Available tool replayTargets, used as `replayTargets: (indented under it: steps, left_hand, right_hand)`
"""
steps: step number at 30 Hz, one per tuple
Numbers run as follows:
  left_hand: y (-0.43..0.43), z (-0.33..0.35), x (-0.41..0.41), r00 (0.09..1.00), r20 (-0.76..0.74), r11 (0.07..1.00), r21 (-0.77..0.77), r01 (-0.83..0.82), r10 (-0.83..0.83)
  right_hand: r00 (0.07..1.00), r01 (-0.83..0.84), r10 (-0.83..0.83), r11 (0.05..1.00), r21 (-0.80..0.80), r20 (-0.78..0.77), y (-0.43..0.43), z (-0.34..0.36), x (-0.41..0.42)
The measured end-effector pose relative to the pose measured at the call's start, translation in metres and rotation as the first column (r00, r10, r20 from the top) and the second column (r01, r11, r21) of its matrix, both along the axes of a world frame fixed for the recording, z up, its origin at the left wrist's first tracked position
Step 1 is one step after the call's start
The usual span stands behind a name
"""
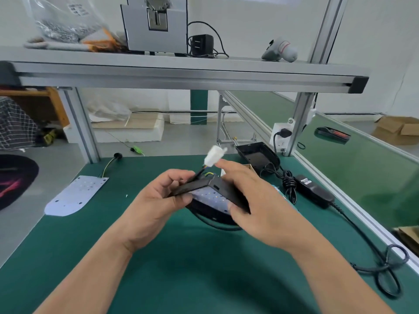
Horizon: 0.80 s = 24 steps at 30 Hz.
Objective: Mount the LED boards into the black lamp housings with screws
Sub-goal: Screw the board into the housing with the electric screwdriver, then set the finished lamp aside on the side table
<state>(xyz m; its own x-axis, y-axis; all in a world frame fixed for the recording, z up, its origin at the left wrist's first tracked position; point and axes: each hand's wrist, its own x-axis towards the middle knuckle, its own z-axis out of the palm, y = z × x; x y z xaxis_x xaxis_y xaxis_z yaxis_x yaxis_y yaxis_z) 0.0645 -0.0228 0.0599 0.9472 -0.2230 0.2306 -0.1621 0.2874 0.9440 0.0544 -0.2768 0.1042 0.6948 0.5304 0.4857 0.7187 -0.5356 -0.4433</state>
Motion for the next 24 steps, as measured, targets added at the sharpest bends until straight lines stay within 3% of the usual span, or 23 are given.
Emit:
replayTargets:
  steps: [4,7,10,15,19,21,24]
  left_hand:
    - [-0.005,-0.003,-0.002,0.997,0.069,0.993,0.116,0.009,-0.017]
    - [-0.008,-0.007,-0.002,0.996,0.083,0.990,0.141,-0.001,-0.011]
    - [-0.011,-0.011,-0.003,0.994,0.113,0.991,0.136,-0.011,-0.004]
    - [-0.019,-0.018,-0.003,0.994,0.112,0.999,0.051,0.004,-0.010]
    - [-0.008,-0.025,0.003,0.996,0.085,0.999,-0.005,-0.033,0.033]
    - [-0.007,-0.033,0.006,0.990,0.058,0.987,0.080,-0.136,0.131]
    - [-0.010,-0.044,0.005,0.971,0.061,0.913,0.333,-0.237,0.230]
  right_hand:
    - [0.994,0.036,-0.041,0.998,-0.050,-0.102,0.010,0.004,-0.005]
    - [0.984,0.011,0.001,0.998,0.062,-0.181,0.011,0.005,-0.003]
    - [0.996,-0.002,0.009,0.996,0.086,-0.086,0.014,0.001,-0.005]
    - [0.983,0.059,0.006,0.935,0.350,-0.183,-0.017,0.000,-0.012]
    - [0.973,0.155,0.005,0.725,0.671,-0.229,-0.067,0.008,-0.023]
    - [0.973,0.223,-0.071,0.550,0.805,-0.221,-0.103,0.015,-0.028]
    - [0.937,0.332,-0.220,0.330,0.884,-0.269,-0.166,0.021,-0.037]
